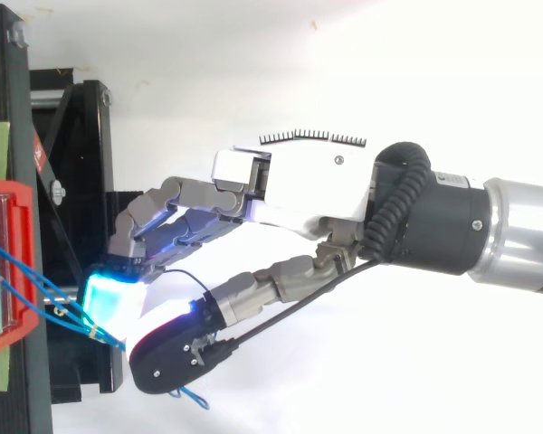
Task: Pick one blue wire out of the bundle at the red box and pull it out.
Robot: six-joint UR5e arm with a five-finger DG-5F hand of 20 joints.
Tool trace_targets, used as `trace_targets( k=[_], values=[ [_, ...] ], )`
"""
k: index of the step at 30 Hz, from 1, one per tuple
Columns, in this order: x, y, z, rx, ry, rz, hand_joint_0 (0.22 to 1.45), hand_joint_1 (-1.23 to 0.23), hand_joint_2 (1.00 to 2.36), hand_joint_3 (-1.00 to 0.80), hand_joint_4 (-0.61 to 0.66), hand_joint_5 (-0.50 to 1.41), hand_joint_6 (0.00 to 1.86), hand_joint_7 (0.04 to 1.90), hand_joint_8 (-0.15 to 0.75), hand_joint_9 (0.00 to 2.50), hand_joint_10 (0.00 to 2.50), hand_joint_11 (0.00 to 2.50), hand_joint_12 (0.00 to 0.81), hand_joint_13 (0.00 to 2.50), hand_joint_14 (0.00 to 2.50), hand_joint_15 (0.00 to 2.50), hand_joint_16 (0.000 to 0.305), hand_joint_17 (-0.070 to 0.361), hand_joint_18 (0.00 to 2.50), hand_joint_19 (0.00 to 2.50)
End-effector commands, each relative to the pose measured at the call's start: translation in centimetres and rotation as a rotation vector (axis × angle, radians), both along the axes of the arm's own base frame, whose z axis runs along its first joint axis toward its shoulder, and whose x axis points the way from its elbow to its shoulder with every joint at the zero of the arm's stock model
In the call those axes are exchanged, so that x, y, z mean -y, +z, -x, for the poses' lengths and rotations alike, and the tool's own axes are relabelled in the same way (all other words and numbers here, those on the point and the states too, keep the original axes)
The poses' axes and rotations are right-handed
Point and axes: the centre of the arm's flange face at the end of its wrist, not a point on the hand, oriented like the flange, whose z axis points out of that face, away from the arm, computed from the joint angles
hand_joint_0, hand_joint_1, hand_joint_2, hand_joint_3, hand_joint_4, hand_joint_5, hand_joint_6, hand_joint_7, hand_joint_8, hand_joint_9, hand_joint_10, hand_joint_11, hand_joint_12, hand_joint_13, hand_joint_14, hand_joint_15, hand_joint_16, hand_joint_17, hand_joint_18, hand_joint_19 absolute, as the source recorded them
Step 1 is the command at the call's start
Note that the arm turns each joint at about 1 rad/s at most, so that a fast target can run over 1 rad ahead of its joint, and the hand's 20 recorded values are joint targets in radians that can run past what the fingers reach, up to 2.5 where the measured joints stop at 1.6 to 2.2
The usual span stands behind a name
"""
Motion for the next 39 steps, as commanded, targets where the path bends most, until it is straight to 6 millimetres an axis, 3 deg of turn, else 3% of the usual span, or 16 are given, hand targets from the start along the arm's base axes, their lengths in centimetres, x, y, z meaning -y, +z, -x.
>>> trace_targets(
  k=[1,5,7,14,21,27,39],
  values=[
    [0.0,-0.1,0.0,-0.001,0.0,-0.003,0.5,-0.69,1.0,-0.5,0.25,-0.16,0.83,0.76,0.337,0.74,0.0,0.13,0.409,0.69,0.01,0.24,0.051,0.115,0.52,0.29],
    [0.0,-0.4,0.0,-0.003,-0.003,-0.017,0.48,-0.67,1.0,-0.5,0.26,-0.14,0.78,0.81,0.34,0.75,0.0,0.14,0.418,0.69,0.01,0.24,0.052,0.118,0.53,0.3],
    [0.0,-1.6,-0.4,-0.009,-0.001,-0.031,0.48,-0.67,1.0,-0.5,0.27,-0.13,0.76,0.82,0.342,0.75,0.0,0.13,0.42,0.69,0.01,0.24,0.053,0.118,0.53,0.3],
    [0.1,-2.6,-0.9,-0.006,-0.001,-0.04,0.52,-0.72,1.0,-0.5,0.22,-0.15,0.79,0.84,0.333,0.75,0.0,0.14,0.404,0.7,0.01,0.25,0.049,0.111,0.53,0.32],
    [0.4,-2.6,-0.9,-0.002,-0.01,-0.045,0.56,-0.76,1.0,-0.41,0.21,-0.18,0.86,0.77,0.315,0.7,0.0,0.17,0.395,0.71,0.01,0.27,0.048,0.108,0.55,0.32],
    [0.5,-2.0,-1.3,0.011,-0.024,-0.044,0.53,-0.77,1.0,-0.49,0.25,-0.18,0.83,0.72,0.317,0.7,0.0,0.17,0.403,0.71,0.01,0.27,0.049,0.111,0.56,0.32],
    [0.3,-2.3,-1.7,0.045,-0.061,0.022,0.53,-0.77,1.0,-0.5,0.27,-0.14,0.67,0.9,0.321,0.72,0.0,0.16,0.401,0.71,0.01,0.28,0.049,0.111,0.56,0.32]
  ],
)
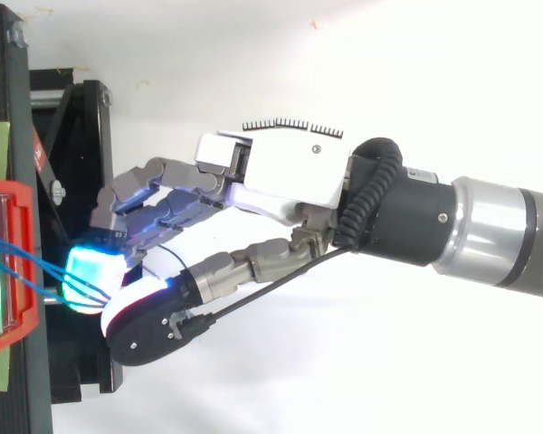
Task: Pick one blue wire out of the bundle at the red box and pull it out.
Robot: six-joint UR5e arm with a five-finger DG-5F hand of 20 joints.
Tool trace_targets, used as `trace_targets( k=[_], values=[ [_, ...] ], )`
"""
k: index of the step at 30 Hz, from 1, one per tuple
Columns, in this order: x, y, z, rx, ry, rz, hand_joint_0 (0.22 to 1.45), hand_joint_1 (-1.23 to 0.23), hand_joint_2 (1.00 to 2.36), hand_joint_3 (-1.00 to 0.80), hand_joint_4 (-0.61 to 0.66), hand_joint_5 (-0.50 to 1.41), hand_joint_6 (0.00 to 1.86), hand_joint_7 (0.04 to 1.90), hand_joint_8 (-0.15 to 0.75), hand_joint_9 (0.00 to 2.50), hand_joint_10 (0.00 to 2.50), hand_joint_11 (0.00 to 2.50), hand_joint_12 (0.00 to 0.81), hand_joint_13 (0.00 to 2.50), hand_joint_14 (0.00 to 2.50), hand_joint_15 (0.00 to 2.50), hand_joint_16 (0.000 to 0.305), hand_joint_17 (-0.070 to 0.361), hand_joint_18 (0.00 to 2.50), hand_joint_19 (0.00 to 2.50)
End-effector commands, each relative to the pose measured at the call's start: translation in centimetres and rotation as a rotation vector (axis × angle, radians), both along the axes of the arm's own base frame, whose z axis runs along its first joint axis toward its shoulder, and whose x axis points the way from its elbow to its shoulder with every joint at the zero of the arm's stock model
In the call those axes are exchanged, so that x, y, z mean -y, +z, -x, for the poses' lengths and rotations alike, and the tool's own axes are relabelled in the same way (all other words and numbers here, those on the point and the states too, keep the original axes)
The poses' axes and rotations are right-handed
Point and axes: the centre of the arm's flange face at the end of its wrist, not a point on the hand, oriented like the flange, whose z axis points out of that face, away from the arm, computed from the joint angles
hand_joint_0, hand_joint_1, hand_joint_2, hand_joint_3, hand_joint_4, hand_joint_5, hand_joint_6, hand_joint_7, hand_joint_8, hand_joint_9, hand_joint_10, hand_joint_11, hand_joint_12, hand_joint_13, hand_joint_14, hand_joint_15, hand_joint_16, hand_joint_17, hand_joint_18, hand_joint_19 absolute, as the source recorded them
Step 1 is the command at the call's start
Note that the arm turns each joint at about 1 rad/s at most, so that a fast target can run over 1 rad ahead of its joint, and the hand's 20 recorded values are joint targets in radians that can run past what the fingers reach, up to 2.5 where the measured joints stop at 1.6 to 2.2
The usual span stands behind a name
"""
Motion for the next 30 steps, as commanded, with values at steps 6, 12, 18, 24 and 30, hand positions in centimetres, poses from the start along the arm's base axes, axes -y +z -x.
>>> trace_targets(
  k=[6,12,18,24,30],
  values=[
    [-0.4,-1.3,0.4,0.013,-0.031,0.021,0.57,-0.78,1.0,-0.45,0.24,-0.14,0.7,0.88,0.317,0.73,0.0,0.16,0.394,0.72,0.01,0.28,0.048,0.107,0.57,0.33],
    [-0.8,-1.3,0.4,0.029,-0.033,0.019,0.61,-0.78,1.01,-0.33,0.2,-0.16,0.81,0.79,0.31,0.73,0.0,0.17,0.389,0.74,0.01,0.28,0.046,0.104,0.59,0.33],
    [-0.7,-1.4,0.4,0.025,-0.028,0.018,0.62,-0.78,1.01,-0.19,0.15,-0.18,0.88,0.76,0.326,0.73,0.0,0.18,0.399,0.76,0.01,0.29,0.048,0.109,0.63,0.33],
    [-0.7,-1.3,0.4,0.025,-0.028,0.018,0.62,-0.77,1.01,-0.1,0.11,-0.18,0.91,0.74,0.337,0.74,0.0,0.21,0.41,0.8,0.01,0.29,0.051,0.114,0.69,0.32],
    [-0.7,-1.4,0.5,0.013,-0.022,0.017,0.63,-0.77,1.01,-0.05,0.09,-0.18,0.93,0.72,0.353,0.77,0.0,0.23,0.416,0.83,0.01,0.3,0.052,0.118,0.73,0.32]
  ],
)
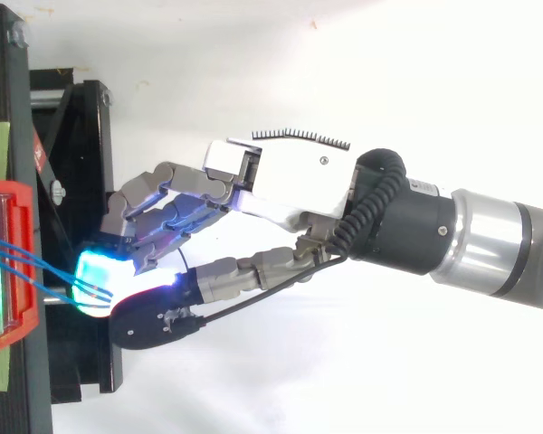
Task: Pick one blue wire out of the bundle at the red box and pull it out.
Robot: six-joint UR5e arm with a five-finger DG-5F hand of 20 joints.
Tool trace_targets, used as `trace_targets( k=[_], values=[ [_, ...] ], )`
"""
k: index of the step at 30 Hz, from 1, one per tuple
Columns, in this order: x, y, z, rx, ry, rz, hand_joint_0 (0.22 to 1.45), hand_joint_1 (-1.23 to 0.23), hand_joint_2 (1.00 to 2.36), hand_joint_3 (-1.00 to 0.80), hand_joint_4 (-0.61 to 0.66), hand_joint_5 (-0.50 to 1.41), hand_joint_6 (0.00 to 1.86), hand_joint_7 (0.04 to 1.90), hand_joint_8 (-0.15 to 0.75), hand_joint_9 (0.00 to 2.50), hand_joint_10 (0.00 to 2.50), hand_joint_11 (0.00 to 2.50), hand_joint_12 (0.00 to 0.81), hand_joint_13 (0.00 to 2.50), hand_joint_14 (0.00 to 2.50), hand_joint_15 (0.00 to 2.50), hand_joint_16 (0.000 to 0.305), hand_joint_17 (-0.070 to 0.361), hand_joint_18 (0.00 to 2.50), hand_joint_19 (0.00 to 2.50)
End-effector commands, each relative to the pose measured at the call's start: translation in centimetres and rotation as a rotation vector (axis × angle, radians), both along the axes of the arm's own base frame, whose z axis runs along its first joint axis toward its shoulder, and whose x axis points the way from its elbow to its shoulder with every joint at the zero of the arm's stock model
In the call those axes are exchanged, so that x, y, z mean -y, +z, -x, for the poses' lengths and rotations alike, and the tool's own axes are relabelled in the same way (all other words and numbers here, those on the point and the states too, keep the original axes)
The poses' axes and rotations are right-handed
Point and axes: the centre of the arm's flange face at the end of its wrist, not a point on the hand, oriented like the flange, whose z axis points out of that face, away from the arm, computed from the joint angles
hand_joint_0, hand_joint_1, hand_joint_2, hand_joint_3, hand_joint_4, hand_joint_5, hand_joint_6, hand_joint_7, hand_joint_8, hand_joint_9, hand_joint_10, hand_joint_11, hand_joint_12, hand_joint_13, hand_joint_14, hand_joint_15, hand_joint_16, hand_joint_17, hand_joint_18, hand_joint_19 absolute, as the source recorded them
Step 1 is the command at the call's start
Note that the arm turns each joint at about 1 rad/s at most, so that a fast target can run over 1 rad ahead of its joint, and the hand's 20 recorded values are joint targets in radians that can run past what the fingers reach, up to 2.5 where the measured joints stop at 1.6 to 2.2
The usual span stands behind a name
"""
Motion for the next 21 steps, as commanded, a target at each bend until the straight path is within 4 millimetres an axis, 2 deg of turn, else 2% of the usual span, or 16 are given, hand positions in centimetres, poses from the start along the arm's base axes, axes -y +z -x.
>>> trace_targets(
  k=[1,4,9,10,12,13,18,21],
  values=[
    [-0.1,0.1,0.1,-0.006,0.011,-0.005,0.63,-0.77,1.01,-0.05,0.09,-0.18,0.94,0.72,0.355,0.77,0.01,0.25,0.417,0.85,0.01,0.31,0.053,0.119,0.74,0.32],
    [-0.2,0.7,0.1,0.001,0.023,-0.014,0.63,-0.77,1.01,-0.06,0.1,-0.18,0.94,0.71,0.355,0.79,0.0,0.29,0.415,0.85,0.01,0.31,0.052,0.118,0.74,0.32],
    [-0.2,3.8,1.9,-0.094,0.1,-0.031,0.62,-0.76,1.01,-0.01,0.08,-0.17,0.96,0.74,0.368,0.85,0.01,0.37,0.424,0.86,0.01,0.32,0.054,0.121,0.76,0.31],
    [0.1,4.8,2.7,-0.129,0.117,-0.047,0.63,-0.77,1.01,-0.02,0.05,-0.17,0.97,0.77,0.376,0.86,0.0,0.38,0.427,0.86,0.01,0.33,0.054,0.122,0.76,0.32],
    [0.6,5.5,3.3,-0.161,0.127,-0.064,0.64,-0.77,1.01,-0.03,0.02,-0.16,0.98,0.84,0.381,0.89,0.0,0.4,0.427,0.88,0.01,0.34,0.053,0.12,0.76,0.32],
    [0.9,6.2,3.8,-0.175,0.131,-0.069,0.65,-0.79,1.01,-0.03,-0.01,-0.15,0.97,0.92,0.38,0.91,0.0,0.41,0.425,0.9,0.01,0.35,0.052,0.116,0.77,0.32],
    [2.7,9.5,5.3,-0.207,0.114,-0.054,0.69,-0.81,1.02,-0.07,-0.06,-0.16,0.97,1.05,0.367,0.91,0.01,0.42,0.411,0.91,0.01,0.37,0.048,0.108,0.77,0.33],
    [3.2,10.1,5.7,-0.218,0.11,-0.043,0.72,-0.8,1.02,-0.14,-0.04,-0.17,0.96,1.14,0.377,0.89,0.01,0.41,0.404,0.91,0.01,0.37,0.047,0.106,0.77,0.34]
  ],
)
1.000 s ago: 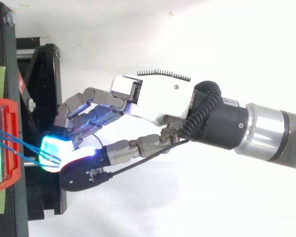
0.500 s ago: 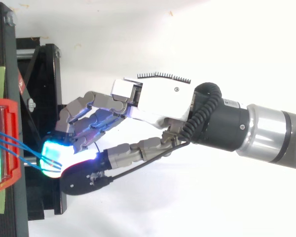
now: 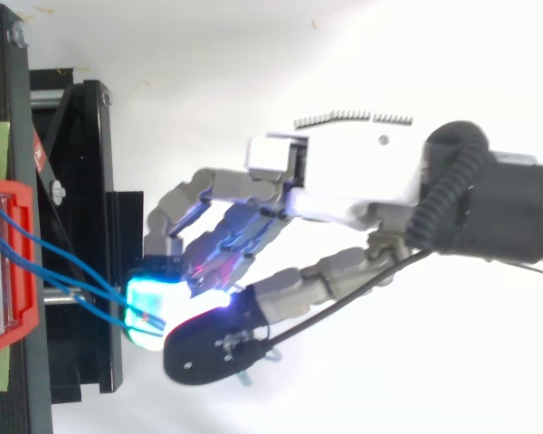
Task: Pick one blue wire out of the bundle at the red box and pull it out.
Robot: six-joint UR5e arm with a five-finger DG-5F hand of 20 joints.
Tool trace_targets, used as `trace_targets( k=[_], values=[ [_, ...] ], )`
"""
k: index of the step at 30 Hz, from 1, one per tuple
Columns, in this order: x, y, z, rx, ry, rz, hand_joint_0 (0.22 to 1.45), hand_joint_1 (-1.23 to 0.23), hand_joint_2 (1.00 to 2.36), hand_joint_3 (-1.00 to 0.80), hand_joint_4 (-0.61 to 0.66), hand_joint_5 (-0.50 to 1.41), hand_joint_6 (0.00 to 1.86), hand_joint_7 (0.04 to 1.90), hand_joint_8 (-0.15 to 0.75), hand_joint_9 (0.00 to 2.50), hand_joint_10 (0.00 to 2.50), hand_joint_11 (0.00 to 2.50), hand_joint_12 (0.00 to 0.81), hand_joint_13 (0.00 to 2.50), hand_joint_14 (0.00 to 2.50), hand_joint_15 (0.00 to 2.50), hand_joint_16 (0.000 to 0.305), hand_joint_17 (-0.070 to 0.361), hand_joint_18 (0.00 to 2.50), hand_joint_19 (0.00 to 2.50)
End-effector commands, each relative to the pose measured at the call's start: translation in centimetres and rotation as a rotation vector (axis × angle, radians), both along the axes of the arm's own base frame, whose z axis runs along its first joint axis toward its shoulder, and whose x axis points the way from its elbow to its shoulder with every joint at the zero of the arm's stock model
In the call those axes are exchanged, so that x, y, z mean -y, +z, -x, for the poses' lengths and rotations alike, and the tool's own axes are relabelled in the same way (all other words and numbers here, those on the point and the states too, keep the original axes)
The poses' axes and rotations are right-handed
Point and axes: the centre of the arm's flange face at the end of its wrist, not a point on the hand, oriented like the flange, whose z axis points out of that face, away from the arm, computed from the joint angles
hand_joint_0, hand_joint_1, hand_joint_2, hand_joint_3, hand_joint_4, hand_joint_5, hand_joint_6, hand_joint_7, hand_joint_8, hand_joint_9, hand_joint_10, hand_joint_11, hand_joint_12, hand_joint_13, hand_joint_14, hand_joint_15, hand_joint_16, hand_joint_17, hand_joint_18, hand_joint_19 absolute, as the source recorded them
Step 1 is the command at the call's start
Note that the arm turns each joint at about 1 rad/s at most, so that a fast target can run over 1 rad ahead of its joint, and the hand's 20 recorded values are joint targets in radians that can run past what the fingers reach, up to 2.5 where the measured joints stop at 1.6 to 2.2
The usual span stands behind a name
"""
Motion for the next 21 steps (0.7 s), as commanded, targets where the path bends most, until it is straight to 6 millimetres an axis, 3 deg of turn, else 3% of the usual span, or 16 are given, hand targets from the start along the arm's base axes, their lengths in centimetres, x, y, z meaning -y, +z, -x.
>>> trace_targets(
  k=[1,6,13,15,19,21],
  values=[
    [0.9,0.9,0.9,-0.036,-0.002,0.014,0.74,-0.8,1.01,-0.21,0.01,-0.18,0.96,1.14,0.387,0.87,0.01,0.39,0.403,0.92,0.01,0.36,0.047,0.106,0.77,0.33],
    [1.0,1.3,0.8,-0.035,0.026,0.006,0.7,-0.76,1.01,-0.4,0.16,-0.19,0.93,1.07,0.388,0.8,0.0,0.32,0.399,0.89,0.01,0.36,0.049,0.111,0.73,0.35],
    [1.7,1.9,0.7,-0.035,0.036,0.003,0.65,-0.73,1.01,-0.31,0.24,-0.2,0.93,1.07,0.408,0.73,0.0,0.27,0.405,0.85,0.01,0.35,0.052,0.117,0.68,0.37],
    [1.7,2.2,0.6,-0.034,0.037,0.003,0.67,-0.74,1.01,-0.28,0.23,-0.2,0.93,1.06,0.411,0.72,0.0,0.29,0.41,0.85,0.01,0.34,0.053,0.119,0.69,0.35],
    [1.7,2.1,0.6,-0.037,0.042,0.002,0.71,-0.78,1.01,-0.22,0.05,-0.21,0.93,1.03,0.375,0.78,0.0,0.38,0.4,0.87,0.01,0.36,0.051,0.114,0.71,0.34],
    [1.7,2.2,0.6,-0.036,0.042,0.002,0.7,-0.78,1.01,-0.19,0.03,-0.2,0.94,1.0,0.35,0.82,0.01,0.38,0.398,0.88,0.01,0.37,0.051,0.114,0.72,0.34]
  ],
)
